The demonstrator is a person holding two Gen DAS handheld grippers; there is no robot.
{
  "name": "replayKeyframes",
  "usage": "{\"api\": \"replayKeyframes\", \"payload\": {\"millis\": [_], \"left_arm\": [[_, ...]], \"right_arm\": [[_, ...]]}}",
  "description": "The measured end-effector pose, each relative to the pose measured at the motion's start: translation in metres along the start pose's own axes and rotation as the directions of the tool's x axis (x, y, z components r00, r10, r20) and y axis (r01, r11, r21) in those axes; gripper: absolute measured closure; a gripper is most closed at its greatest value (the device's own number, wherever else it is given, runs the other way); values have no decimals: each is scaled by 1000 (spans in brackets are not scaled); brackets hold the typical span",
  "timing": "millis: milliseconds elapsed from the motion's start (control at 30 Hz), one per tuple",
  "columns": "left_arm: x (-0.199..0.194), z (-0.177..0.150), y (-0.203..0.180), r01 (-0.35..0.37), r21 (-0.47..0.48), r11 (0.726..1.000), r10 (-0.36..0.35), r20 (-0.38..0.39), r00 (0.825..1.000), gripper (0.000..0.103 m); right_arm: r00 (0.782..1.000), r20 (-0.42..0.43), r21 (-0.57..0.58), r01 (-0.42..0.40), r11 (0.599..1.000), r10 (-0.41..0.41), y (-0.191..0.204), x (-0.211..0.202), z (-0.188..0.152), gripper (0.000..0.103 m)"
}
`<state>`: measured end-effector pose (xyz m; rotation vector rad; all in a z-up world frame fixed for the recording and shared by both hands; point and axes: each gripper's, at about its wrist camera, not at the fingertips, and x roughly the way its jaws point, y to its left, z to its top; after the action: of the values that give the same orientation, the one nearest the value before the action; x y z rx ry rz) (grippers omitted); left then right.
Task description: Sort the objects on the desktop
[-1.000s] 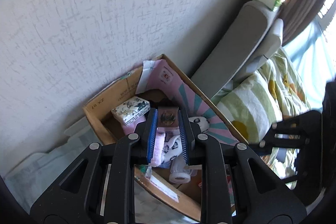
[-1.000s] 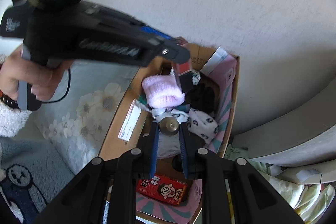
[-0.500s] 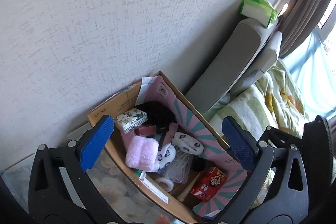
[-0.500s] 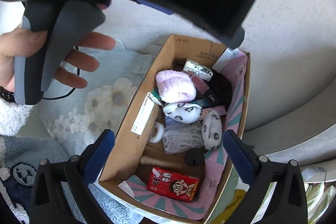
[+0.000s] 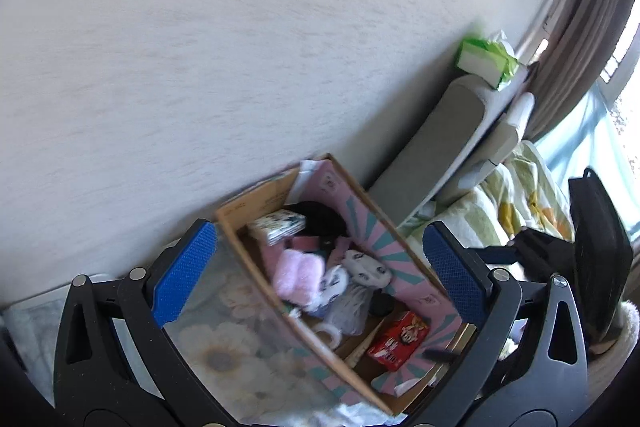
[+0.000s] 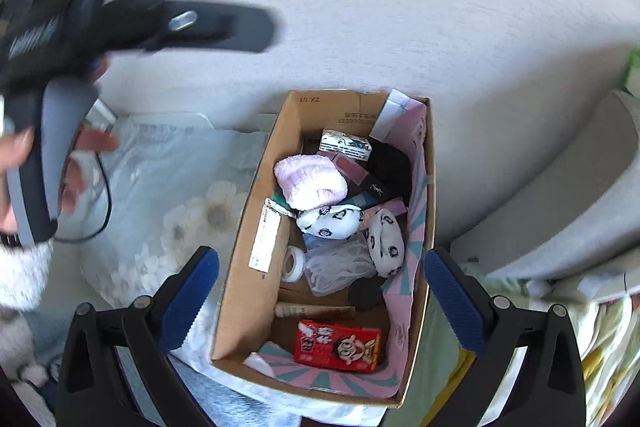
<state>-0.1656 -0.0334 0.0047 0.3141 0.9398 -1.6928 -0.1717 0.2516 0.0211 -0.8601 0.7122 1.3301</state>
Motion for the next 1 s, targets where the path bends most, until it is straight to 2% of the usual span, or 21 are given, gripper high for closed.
{"api": "replayKeyframes", "payload": {"millis": [100, 333, 567, 700, 733, 933, 1000], "left_arm": [[-24, -4, 14, -53, -20, 998, 53, 16, 998, 0], [-86, -26, 59, -160, -123, 979, 170, 69, 983, 0], [-127, -67, 103, -280, -228, 932, 290, 10, 957, 0], [-145, -91, 123, -342, -278, 898, 350, -22, 937, 0], [-149, -97, 126, -361, -286, 888, 369, -27, 929, 0], [-179, -130, 144, -480, -327, 814, 499, -28, 866, 0], [-183, -136, 147, -493, -343, 800, 517, -24, 856, 0]], "right_arm": [[1000, -4, 48, 18, 999, -18, 5, -10, 7, 1], [997, 45, 56, 63, 996, -66, 42, -34, 30, 1], [998, 43, 122, 37, 992, -42, 87, -30, 49, 1], [997, 49, 117, 56, 992, -62, 116, -21, 57, 1], [997, 28, 96, 64, 993, -67, 125, -16, 58, 1], [994, 37, 56, 98, 994, -101, 157, -3, 60, 1], [992, 43, 49, 119, 992, -121, 165, -1, 58, 1]]}}
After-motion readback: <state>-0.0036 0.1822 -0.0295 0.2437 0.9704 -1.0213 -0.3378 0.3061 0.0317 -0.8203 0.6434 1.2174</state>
